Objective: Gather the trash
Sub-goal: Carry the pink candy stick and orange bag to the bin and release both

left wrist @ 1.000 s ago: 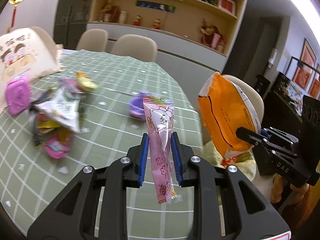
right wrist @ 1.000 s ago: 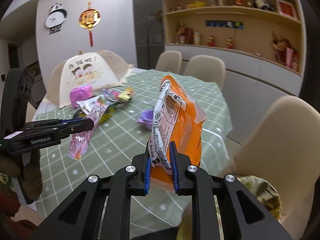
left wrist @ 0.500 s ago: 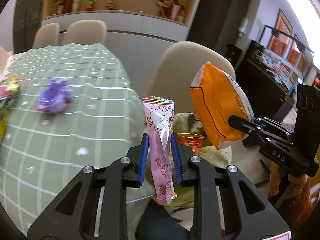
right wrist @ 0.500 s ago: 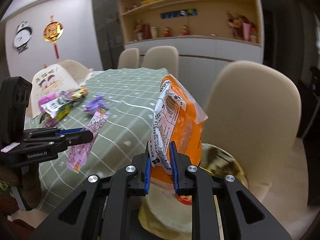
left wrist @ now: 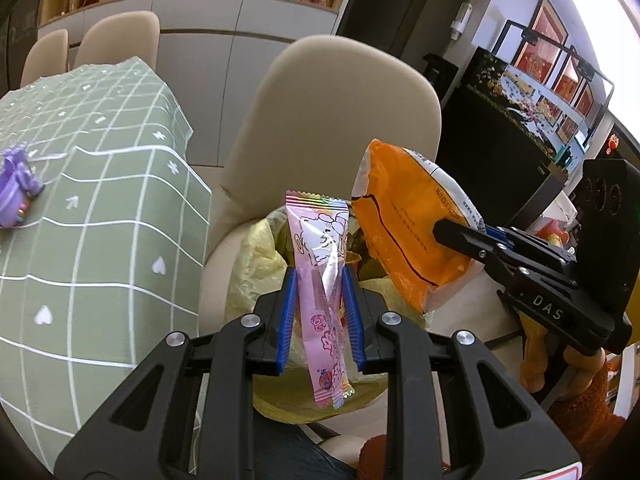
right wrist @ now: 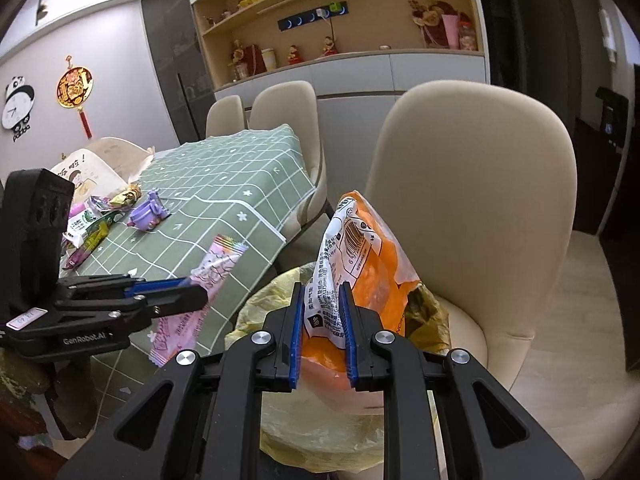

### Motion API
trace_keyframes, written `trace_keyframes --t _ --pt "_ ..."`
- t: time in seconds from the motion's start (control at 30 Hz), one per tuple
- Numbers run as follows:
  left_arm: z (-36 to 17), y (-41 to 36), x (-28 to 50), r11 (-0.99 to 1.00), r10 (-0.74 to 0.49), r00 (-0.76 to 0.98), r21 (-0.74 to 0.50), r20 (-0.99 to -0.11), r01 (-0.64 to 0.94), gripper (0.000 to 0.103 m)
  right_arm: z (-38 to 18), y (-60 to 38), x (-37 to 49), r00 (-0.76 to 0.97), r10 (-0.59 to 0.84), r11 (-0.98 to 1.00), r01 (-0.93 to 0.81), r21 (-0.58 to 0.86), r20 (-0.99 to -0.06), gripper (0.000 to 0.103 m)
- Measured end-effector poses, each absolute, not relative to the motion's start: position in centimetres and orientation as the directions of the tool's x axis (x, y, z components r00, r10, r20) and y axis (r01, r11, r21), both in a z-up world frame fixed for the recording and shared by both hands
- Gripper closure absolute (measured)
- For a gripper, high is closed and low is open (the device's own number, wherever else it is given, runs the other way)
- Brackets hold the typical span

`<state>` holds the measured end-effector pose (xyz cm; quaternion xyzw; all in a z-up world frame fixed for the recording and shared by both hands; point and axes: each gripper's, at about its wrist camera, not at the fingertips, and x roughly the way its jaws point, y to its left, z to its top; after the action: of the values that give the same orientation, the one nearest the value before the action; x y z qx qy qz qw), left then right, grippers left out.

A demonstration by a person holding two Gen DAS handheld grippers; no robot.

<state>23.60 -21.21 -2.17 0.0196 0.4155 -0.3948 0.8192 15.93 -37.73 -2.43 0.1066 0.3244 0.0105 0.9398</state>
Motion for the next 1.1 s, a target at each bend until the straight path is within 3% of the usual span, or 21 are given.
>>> trace_keyframes --t 0.6,0.73,0.97,1.1 --pt "-5.8 -24.7 26.1 0.679 -0.633 0.255 -0.366 -0.731 0.637 0.081 -3.8 -39.2 17.2 0.775 0.106 0.967 0.067 0.248 -0.623 0.085" --pt "-6.0 -24.8 26.6 0.671 -0.650 0.240 -0.394 -0.721 0.628 0.067 -3.9 -39.3 17.1 0.773 0.108 0.966 0.067 0.250 -0.625 0.085" --pt "-5.0 -23.2 27.0 0.690 -0.651 0.273 -0.402 -0.709 0.601 0.063 -4.6 -38.3 18.0 0.755 0.153 0.960 0.039 0.276 -0.638 0.085" --pt "-3.5 -21.8 26.6 0.693 -0.657 0.310 -0.390 -0.687 0.606 0.059 -7.4 -36.9 20.3 0.687 0.262 0.933 -0.001 0.359 -0.678 0.085"
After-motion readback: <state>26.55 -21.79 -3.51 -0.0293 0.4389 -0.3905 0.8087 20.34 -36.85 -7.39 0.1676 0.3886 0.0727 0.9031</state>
